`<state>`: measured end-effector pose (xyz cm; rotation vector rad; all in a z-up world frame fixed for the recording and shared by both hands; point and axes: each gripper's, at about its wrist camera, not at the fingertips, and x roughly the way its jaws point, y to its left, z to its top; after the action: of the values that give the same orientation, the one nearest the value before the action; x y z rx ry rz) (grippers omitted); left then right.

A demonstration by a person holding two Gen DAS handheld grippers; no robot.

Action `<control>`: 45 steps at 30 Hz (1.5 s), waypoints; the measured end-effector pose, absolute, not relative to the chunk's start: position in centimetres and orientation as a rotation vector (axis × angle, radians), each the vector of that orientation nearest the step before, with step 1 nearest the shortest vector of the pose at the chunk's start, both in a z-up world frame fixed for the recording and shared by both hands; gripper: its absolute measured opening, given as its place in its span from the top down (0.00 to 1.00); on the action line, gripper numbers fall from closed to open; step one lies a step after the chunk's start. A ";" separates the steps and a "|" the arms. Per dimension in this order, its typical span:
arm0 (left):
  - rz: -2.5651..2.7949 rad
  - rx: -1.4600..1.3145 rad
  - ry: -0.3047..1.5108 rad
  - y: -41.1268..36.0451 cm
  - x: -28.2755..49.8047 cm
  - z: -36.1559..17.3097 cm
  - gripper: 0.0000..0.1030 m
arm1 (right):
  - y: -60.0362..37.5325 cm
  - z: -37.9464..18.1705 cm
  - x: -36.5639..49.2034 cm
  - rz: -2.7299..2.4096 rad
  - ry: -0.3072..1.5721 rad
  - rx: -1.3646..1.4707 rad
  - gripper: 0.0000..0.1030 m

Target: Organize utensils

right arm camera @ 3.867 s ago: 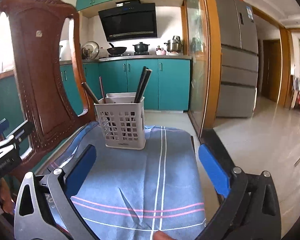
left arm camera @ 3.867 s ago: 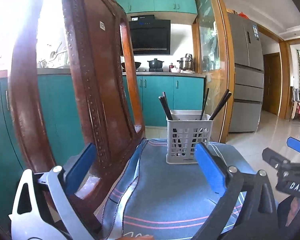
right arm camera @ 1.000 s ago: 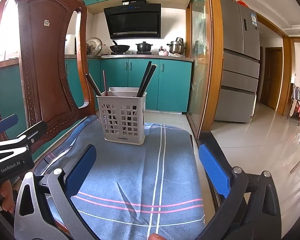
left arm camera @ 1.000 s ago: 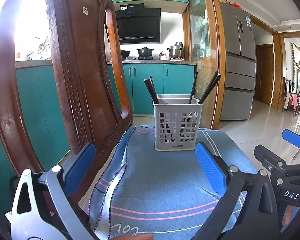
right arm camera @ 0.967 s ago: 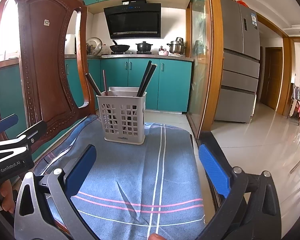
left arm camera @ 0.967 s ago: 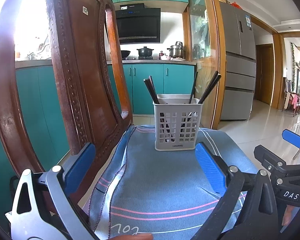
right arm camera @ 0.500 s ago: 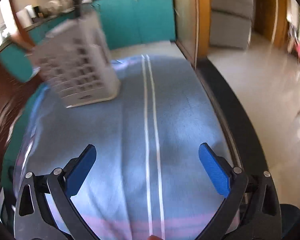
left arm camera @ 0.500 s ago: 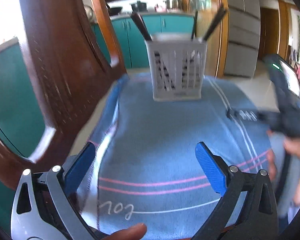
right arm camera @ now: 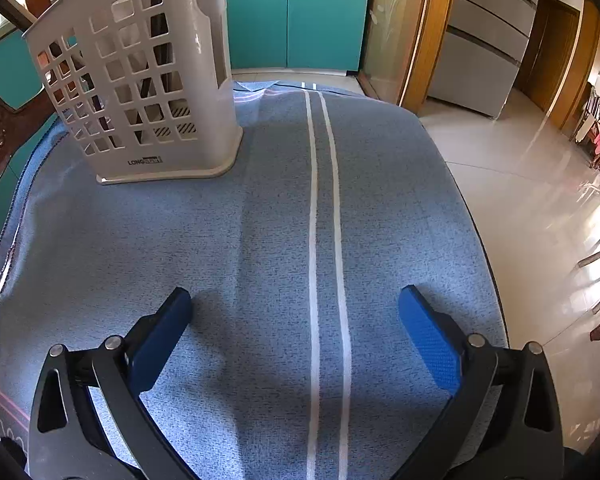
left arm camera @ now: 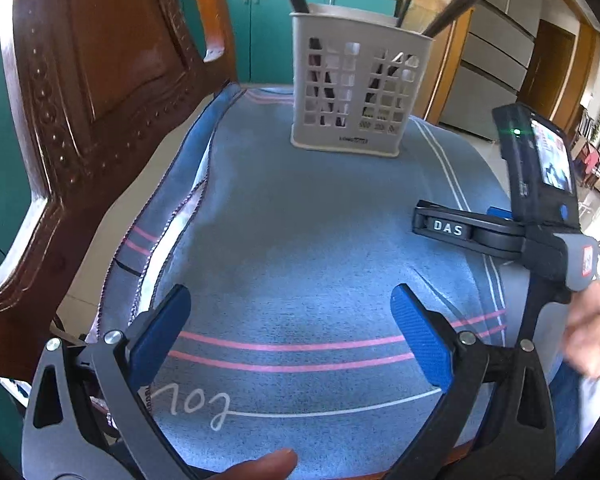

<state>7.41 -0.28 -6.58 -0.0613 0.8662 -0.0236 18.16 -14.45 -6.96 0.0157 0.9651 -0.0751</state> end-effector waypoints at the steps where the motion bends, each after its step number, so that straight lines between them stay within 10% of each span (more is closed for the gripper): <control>1: -0.021 -0.067 0.871 -0.2 7.5 -6.6 0.03 | -14.5 -6.9 18.2 -0.075 0.965 0.016 0.02; 45: -0.011 -0.054 0.913 -0.6 11.7 -8.9 0.03 | -14.6 -6.9 18.3 -0.074 0.966 0.017 0.02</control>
<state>11.69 -0.64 -8.87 -0.0541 0.9128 -0.0107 18.35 -14.58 -6.94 0.0170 0.9657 -0.0738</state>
